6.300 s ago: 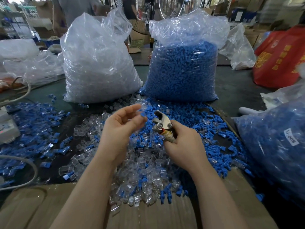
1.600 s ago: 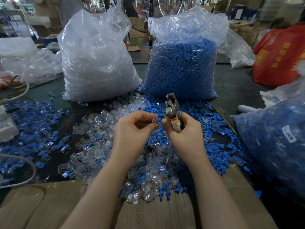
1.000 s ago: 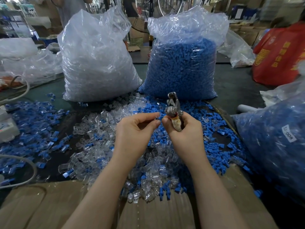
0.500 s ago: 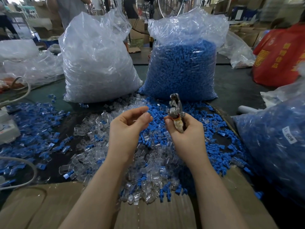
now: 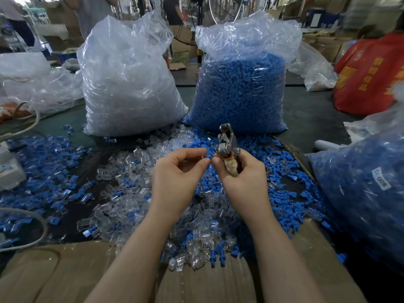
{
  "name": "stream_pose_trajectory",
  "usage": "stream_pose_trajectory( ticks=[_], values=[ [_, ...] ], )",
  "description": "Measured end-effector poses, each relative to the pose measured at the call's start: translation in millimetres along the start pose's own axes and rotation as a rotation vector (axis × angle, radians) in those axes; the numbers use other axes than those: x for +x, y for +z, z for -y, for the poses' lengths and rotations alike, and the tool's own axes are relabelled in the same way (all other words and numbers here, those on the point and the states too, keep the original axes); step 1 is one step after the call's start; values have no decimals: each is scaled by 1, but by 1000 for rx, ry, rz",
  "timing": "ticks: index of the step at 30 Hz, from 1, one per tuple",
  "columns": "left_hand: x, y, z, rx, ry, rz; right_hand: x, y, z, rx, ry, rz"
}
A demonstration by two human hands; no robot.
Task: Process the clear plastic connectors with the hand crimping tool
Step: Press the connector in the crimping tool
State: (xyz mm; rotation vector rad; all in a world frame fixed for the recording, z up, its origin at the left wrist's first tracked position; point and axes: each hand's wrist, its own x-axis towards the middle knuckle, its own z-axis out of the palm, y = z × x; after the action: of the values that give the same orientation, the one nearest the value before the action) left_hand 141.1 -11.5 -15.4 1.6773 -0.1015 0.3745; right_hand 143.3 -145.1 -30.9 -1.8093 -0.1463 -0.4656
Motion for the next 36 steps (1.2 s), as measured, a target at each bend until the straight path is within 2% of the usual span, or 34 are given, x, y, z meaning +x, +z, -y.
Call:
stream_pose_trajectory(
  ticks=[14,23,36],
  values=[
    [-2,1,2,71,73,-13,0,2,-2,29,36,-10],
    [0,-1,2,-36,24,55,0,1,0,70,38,-4],
    [0,-1,2,-122,-6,31,-2,0,2,56,36,31]
  ],
)
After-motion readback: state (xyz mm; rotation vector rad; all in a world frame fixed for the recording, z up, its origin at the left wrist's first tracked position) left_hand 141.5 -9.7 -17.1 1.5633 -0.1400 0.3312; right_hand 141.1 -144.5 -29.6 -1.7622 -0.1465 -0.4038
